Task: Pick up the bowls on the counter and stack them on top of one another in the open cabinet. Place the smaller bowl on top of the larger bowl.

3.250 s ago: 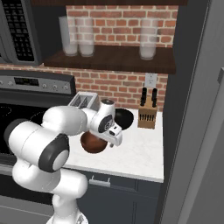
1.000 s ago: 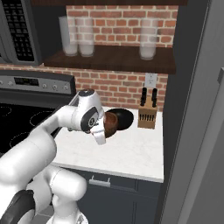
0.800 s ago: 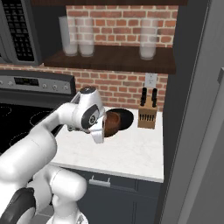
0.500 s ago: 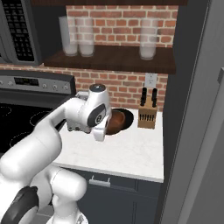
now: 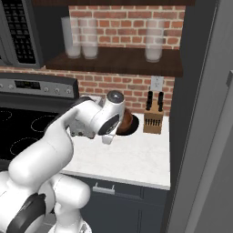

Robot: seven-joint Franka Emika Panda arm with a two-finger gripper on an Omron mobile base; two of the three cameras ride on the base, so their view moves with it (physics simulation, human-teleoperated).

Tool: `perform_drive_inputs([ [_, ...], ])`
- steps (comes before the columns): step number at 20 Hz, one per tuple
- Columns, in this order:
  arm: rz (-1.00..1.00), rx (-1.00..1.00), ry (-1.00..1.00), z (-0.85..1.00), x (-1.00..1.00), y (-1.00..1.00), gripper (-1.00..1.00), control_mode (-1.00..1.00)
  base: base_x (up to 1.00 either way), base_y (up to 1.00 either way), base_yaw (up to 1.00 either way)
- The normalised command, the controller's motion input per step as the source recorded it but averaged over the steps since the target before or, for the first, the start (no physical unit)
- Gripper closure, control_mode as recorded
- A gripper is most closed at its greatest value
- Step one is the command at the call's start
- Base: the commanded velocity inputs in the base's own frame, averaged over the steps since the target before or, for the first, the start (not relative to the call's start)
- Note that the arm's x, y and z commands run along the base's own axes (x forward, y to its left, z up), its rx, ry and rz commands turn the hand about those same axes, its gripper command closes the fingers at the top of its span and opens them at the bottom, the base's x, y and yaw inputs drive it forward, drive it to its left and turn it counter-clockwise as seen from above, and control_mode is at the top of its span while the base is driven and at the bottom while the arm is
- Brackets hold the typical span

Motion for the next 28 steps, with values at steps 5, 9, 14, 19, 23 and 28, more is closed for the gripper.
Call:
perform_drive_inputs([
  [5,0.0,0.0,-0.02,0.0,0.46,0.0,1.0,-1.0,0.0,0.0,0.0],
  [9,0.0,0.0,0.0,0.0,0.62,0.0,1.0,-1.0,0.0,0.0,0.0],
  [14,0.0,0.0,0.02,-0.06,0.61,0.0,1.0,-1.0,0.0,0.0,0.0],
  [19,0.0,0.0,0.0,-0.26,0.41,0.0,1.0,-1.0,0.0,0.0,0.0],
  [23,0.0,0.0,0.0,-0.39,0.45,0.0,1.0,-1.0,0.0,0.0,0.0],
  [28,0.0,0.0,0.0,-0.41,0.46,0.0,1.0,-1.0,0.0,0.0,0.0],
])
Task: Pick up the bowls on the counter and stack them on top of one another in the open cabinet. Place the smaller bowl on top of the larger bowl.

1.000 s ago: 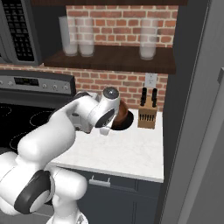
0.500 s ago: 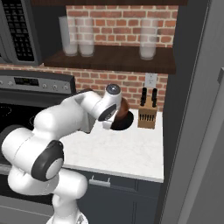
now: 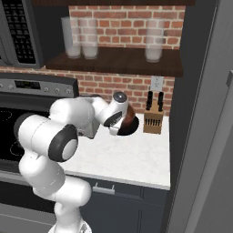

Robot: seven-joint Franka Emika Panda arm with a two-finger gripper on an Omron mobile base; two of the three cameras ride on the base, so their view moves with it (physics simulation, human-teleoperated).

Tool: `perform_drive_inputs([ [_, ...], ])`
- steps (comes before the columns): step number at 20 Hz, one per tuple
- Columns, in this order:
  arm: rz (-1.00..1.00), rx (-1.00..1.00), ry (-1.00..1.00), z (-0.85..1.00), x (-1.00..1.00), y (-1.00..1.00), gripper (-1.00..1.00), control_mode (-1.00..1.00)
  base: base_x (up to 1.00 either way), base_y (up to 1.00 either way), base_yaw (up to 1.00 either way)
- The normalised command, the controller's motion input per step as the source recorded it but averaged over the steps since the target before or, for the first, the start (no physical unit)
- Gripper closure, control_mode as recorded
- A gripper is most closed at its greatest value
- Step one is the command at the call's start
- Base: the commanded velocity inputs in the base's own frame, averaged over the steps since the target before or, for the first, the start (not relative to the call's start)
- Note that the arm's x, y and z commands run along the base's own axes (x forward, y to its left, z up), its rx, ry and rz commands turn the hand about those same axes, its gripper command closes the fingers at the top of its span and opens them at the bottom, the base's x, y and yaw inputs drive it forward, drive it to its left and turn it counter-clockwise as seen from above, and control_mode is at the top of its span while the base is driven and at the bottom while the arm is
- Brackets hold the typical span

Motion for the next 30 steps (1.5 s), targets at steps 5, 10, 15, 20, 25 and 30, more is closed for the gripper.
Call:
perform_drive_inputs([
  [5,0.0,0.0,0.01,-0.34,0.47,0.0,1.0,-1.0,0.0,0.0,0.0],
  [10,0.0,0.0,0.01,-0.33,0.35,0.0,1.0,-1.0,0.0,0.0,0.0],
  [15,0.01,0.0,0.02,-0.29,0.19,0.0,1.0,-1.0,0.0,0.0,0.0],
  [20,0.0,0.0,0.01,-0.22,0.16,0.0,1.0,-1.0,0.0,0.0,0.0],
  [25,0.0,0.0,0.01,-0.19,0.26,0.0,1.0,-1.0,0.0,0.0,0.0],
  [30,0.01,0.0,0.0,-0.2,0.36,0.0,1.0,-1.0,0.0,0.0,0.0],
])
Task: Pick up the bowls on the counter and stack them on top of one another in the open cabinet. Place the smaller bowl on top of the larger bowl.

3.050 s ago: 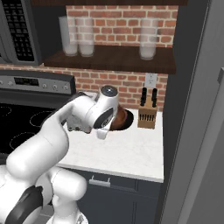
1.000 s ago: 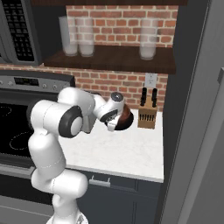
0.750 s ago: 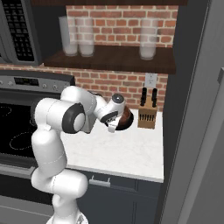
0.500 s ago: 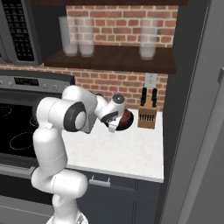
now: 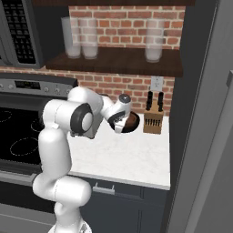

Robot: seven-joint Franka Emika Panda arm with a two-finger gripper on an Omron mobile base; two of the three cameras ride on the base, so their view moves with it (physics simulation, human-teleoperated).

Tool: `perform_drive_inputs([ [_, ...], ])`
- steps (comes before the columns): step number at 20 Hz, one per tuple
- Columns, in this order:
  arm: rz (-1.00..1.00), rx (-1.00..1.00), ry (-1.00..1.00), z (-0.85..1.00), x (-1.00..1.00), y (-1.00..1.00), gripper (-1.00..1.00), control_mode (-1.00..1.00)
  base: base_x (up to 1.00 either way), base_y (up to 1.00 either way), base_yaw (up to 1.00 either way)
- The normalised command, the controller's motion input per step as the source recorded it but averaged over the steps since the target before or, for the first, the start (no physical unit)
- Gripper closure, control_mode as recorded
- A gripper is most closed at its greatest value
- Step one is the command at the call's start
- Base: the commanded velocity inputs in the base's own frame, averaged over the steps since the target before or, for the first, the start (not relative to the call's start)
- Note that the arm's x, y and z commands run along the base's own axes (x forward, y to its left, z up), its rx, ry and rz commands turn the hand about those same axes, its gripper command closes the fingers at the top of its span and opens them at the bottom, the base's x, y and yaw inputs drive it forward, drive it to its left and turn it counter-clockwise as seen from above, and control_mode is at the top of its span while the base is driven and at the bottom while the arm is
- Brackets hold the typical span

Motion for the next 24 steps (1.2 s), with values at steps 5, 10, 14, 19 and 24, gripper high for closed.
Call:
perform_drive_inputs([
  [5,0.01,0.0,0.0,-0.26,0.21,0.0,-1.0,-1.0,0.0,0.0,0.0],
  [10,0.0,0.0,0.0,-0.05,0.0,0.0,-1.0,-1.0,0.0,0.0,0.0],
  [14,0.0,0.0,-0.13,0.01,-0.16,0.0,-1.0,-1.0,0.0,0.0,0.0],
  [19,0.0,0.0,-0.26,0.23,-0.5,0.0,-1.0,-1.0,0.0,0.0,0.0],
  [24,0.0,0.0,-0.1,0.05,-0.45,0.0,-1.0,-1.0,0.0,0.0,0.0],
])
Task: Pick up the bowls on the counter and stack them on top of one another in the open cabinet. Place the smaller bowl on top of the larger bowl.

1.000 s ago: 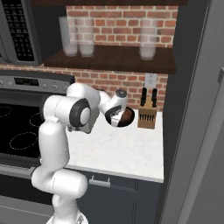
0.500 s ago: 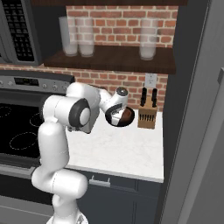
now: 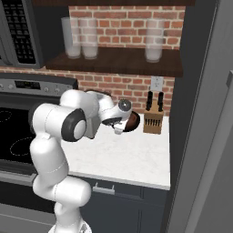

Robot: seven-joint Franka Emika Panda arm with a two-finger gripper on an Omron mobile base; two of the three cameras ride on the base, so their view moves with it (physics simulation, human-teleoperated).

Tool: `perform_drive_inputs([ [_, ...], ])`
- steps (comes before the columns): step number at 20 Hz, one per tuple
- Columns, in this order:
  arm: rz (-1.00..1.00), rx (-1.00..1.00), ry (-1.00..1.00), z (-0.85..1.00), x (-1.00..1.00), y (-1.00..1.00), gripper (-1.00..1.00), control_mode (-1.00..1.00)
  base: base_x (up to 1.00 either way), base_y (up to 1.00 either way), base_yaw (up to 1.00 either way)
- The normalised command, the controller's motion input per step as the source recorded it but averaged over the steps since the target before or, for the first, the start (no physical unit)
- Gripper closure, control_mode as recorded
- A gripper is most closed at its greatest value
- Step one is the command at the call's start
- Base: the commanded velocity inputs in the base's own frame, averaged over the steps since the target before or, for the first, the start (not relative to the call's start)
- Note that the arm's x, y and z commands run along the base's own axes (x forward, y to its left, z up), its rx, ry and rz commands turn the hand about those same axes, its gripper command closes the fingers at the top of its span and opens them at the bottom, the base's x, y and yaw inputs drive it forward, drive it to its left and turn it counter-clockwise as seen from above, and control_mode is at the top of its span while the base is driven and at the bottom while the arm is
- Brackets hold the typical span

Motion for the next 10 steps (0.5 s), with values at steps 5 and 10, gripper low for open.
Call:
perform_drive_inputs([
  [5,0.02,0.0,0.03,0.07,-0.38,-0.09,-1.0,-1.0,0.0,0.0,0.0],
  [10,0.06,0.04,0.06,0.0,-0.03,-0.37,-1.0,-1.0,0.0,0.0,0.0],
])
